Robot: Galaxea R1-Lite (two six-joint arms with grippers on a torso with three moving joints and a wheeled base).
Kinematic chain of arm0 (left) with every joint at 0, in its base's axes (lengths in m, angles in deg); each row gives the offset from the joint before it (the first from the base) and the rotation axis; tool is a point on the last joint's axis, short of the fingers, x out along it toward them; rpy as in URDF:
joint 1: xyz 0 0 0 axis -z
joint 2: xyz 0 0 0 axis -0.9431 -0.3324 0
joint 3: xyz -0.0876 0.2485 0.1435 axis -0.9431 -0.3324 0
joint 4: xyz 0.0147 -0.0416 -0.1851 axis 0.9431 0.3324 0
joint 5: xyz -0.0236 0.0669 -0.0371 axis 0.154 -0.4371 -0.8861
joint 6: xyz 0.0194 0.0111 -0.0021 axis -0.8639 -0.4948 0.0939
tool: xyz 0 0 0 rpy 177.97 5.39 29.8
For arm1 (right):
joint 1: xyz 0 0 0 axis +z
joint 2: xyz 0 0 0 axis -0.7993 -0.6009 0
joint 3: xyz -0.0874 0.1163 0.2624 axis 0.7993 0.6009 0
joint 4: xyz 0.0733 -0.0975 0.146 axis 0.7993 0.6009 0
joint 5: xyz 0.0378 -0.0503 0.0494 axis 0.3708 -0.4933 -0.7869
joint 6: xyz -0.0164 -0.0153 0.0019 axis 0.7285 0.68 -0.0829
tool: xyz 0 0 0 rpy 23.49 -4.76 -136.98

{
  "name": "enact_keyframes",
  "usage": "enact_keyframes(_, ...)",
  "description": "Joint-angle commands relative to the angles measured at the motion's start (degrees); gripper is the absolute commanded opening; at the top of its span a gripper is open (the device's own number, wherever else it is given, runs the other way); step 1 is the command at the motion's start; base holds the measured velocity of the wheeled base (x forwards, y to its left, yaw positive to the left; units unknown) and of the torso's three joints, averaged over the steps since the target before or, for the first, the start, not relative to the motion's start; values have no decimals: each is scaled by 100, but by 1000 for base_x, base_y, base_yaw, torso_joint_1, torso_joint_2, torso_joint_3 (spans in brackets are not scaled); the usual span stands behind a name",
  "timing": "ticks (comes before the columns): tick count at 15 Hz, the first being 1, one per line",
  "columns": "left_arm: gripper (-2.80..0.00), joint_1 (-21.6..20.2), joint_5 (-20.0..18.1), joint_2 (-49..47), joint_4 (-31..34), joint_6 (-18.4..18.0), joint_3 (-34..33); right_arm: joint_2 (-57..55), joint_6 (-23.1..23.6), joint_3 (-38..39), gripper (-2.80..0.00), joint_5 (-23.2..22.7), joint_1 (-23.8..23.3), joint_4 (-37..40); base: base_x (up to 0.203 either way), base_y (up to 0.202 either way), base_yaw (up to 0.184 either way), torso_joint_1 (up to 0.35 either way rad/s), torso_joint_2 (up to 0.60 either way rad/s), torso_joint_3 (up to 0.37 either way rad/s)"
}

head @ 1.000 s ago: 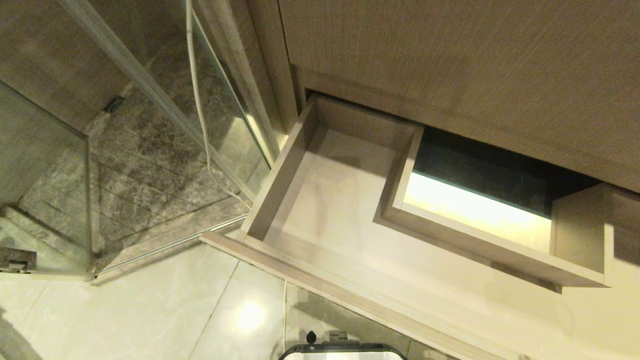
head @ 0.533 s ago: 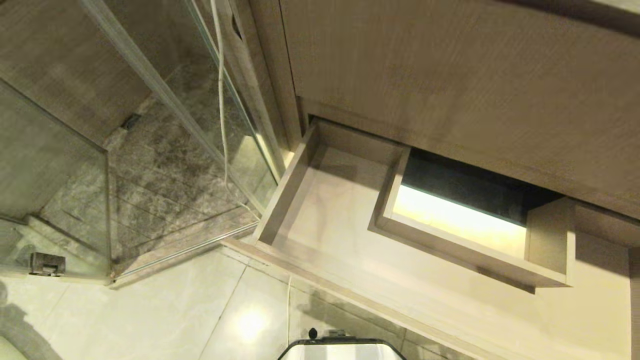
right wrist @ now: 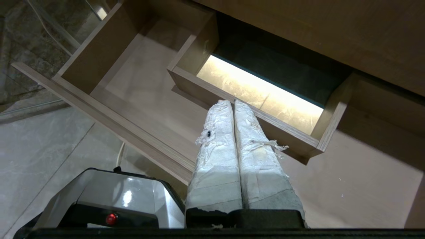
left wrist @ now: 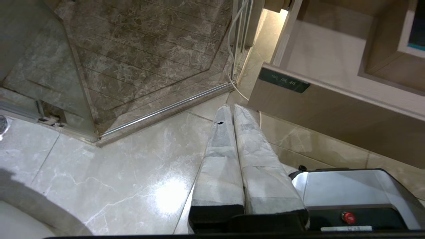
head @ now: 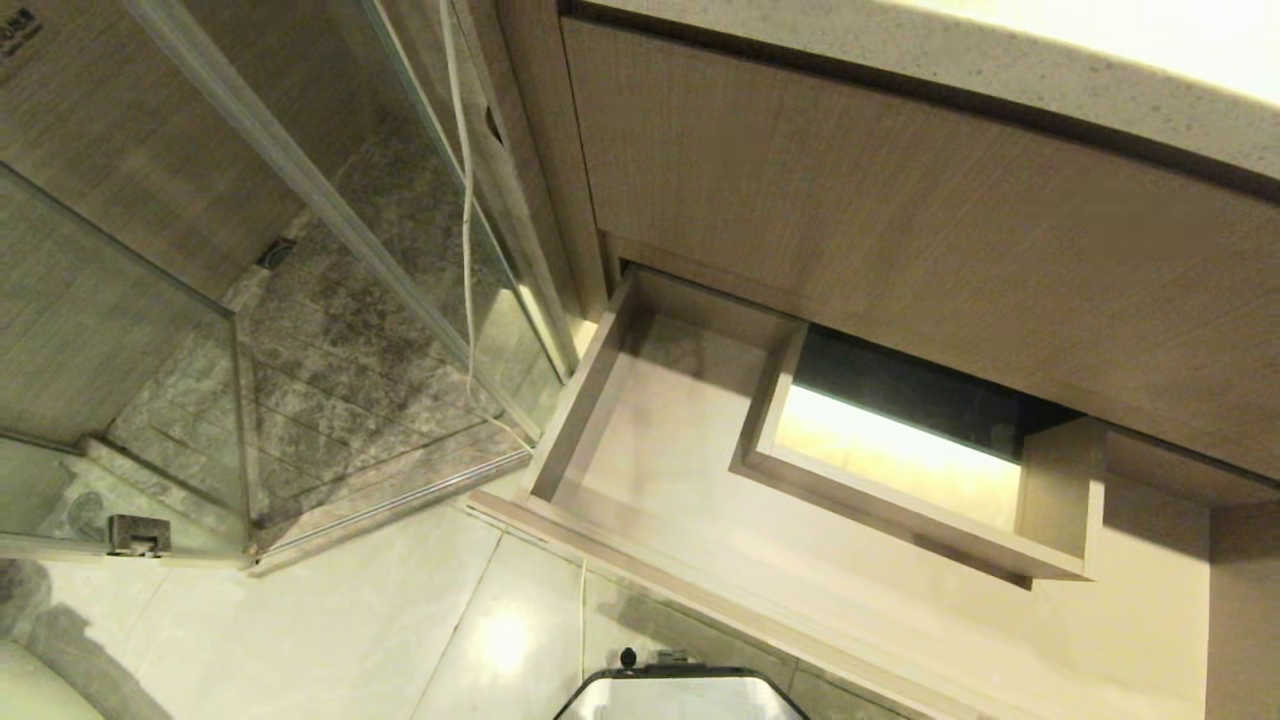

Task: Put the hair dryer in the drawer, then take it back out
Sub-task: Pick up the hairdryer

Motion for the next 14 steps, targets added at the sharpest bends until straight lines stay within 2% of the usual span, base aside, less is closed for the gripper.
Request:
enact_keyframes(1, -280, -1, 1, 0, -2, 0, -9, 222, -7, 229, -280, -5, 1, -9, 0, 0, 0, 289, -533, -256)
enact_keyframes(14, -280, -1, -3, 0, -2, 0, -9, 222, -7, 229, -280, -5, 1, -18, 0, 0, 0, 293, -563, -271)
